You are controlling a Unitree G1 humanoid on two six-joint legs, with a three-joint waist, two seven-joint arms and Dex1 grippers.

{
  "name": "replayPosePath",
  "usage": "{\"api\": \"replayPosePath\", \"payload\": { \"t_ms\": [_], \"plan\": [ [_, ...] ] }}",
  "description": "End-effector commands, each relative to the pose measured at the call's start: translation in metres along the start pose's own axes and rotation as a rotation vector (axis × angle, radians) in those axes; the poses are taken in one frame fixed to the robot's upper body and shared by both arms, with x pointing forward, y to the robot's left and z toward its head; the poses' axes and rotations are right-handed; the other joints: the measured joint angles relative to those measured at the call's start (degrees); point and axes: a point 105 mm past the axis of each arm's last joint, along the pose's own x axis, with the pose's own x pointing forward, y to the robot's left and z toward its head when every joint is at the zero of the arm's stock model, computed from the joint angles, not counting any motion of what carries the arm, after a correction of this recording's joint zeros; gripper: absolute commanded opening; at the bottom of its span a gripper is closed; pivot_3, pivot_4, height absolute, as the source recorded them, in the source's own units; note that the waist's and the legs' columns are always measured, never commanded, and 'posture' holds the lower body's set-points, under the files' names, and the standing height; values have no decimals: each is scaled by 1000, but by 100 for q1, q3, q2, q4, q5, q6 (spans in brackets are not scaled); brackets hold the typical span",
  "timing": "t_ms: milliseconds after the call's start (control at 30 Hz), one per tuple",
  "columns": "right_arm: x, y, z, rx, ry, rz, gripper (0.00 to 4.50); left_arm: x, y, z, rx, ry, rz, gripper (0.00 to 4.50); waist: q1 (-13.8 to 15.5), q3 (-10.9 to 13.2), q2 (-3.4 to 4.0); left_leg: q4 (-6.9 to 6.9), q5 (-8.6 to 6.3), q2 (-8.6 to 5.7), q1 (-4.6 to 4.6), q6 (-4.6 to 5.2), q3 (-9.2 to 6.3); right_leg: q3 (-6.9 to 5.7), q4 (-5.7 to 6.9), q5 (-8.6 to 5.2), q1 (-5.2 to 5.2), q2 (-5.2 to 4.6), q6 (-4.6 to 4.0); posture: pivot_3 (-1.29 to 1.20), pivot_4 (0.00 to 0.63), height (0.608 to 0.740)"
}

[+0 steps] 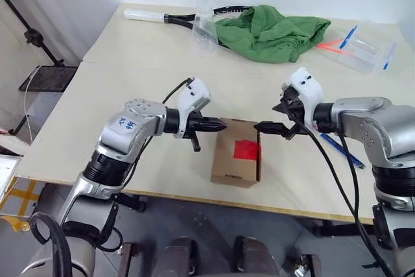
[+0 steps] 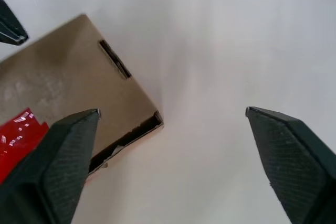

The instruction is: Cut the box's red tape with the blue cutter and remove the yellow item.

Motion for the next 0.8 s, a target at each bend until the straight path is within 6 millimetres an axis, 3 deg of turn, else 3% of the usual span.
{"api": "replayPosePath", "payload": {
  "t_ms": [33,367,600,800],
  "plan": [
    [-1,-5,-7,-41,26,-44,4472,8,-1,9,111,18,-7,0,1,0,0,0,0,0,0,0,0,0,1,0,0,0,0,0,150,740],
    [0,-17,-34,-74,110,-89,4472,17,-11,-9,192,109,-76,0,11,-6,-9,0,0,2,7,0,1,0,1,0,7,0,0,0,150,740],
    [5,-14,-43,-104,148,-60,4472,20,-13,-17,216,146,-97,0,10,-10,-16,2,0,3,17,1,-3,-2,-7,0,24,0,0,0,150,740],
    [8,-27,-82,-168,289,-87,4472,20,-16,-20,213,155,-106,0,1,-11,-15,2,-1,2,15,3,-1,-2,-11,0,24,-1,0,0,150,740]
  ]
}}
